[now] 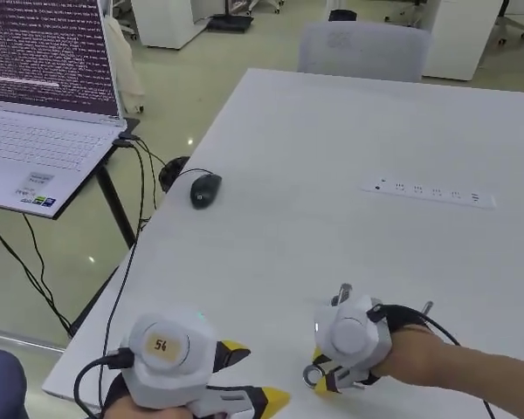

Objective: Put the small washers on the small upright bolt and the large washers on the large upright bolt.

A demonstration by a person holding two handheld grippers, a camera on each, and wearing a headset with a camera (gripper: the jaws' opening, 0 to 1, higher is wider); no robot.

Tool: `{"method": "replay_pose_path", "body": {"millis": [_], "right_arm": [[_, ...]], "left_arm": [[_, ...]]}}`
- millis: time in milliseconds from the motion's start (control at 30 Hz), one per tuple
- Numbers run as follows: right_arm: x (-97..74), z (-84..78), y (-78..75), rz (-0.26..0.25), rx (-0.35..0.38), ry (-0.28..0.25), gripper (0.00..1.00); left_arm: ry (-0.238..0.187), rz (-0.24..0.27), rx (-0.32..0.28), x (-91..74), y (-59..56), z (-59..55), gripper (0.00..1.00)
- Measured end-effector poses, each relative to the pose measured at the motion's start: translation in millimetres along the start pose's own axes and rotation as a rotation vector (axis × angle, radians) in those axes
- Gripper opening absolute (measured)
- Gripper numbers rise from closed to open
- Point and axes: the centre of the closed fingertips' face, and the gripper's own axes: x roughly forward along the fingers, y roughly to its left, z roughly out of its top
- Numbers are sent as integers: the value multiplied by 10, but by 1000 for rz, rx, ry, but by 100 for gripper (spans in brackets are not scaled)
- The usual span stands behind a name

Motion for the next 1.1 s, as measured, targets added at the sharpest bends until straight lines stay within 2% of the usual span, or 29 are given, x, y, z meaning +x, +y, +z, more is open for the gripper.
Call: {"method": "replay_pose_path", "body": {"millis": [333, 533, 833, 1100], "right_arm": [[-118, -78, -79, -25, 116, -52, 22], [-237, -133, -139, -56, 143, -60, 22], [-518, -226, -364, -122, 151, -63, 22], [-795, -296, -623, -174, 156, -77, 22]], "left_arm": [[0, -3, 2, 7, -3, 3, 49], [0, -8, 8, 22, -12, 24, 49], [-1, -11, 13, 41, -7, 48, 49], [-5, -10, 11, 61, -24, 51, 49]]}}
